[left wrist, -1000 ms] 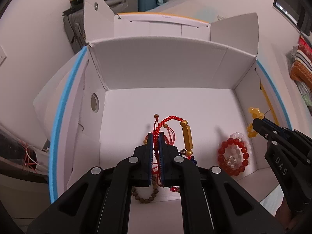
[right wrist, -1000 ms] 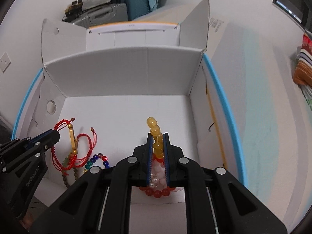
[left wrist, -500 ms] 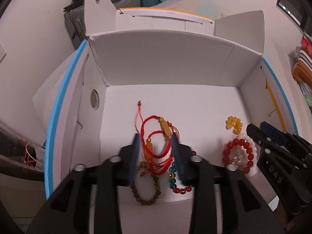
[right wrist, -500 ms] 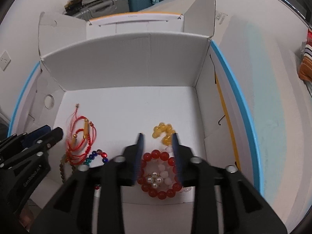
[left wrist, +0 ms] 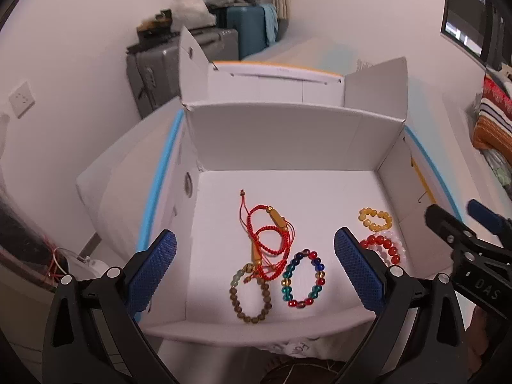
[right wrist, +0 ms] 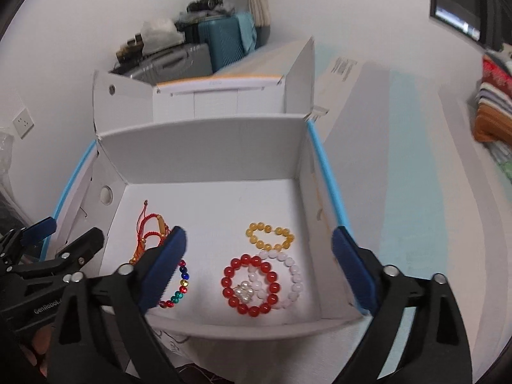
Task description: Organize jewelry
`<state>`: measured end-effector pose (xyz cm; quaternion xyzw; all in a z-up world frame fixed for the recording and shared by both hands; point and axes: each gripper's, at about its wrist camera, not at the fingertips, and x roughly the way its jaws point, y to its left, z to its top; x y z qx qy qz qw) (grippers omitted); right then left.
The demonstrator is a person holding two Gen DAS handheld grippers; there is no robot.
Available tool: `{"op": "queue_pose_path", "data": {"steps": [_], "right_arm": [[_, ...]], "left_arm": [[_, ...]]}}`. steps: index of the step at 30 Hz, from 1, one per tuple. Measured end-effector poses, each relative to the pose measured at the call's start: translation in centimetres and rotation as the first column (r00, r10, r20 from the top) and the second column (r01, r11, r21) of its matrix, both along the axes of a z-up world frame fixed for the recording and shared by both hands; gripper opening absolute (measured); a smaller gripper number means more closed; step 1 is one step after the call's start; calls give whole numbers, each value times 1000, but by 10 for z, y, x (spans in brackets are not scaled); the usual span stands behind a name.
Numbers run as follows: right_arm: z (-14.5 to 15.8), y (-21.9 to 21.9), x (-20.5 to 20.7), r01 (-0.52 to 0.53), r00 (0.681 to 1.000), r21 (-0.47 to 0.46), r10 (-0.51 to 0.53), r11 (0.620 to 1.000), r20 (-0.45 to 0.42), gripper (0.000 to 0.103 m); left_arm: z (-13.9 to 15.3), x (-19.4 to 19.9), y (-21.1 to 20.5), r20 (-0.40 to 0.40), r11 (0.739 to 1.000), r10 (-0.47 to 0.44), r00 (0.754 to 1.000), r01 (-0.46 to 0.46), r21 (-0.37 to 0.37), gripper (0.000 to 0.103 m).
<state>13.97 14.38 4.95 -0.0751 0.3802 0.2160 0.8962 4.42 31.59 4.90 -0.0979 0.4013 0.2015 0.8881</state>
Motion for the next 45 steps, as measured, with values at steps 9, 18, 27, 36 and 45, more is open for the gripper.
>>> {"op": "queue_pose_path", "data": {"steps": [9,18,27,36,45], "right_arm": [[9,-30,-49,8,996,9,-8,1000,94,95],[-6,-46,-92,9,991,18,-11,1000,134,95],[-12,-51,-105,13,992,23,-16,1000,129,95],[-16,-51,-106,13,993,20,-16,1000,119,95],[-17,-50,-103,16,993,13,-18,1000,117,95]], "left_arm": [[5,-51,-25,102,1000,-10,995,10,1,97],[-8,-90,-43,121,1000,-6,993,7,-5,97],[-9,-105,-55,136,1000,-15,991,12,19,97],[-21,-99,-53,99,999,7,995,-10,36,97],[-20,-96,-52,99,999,-22,995,19,26,97]]}}
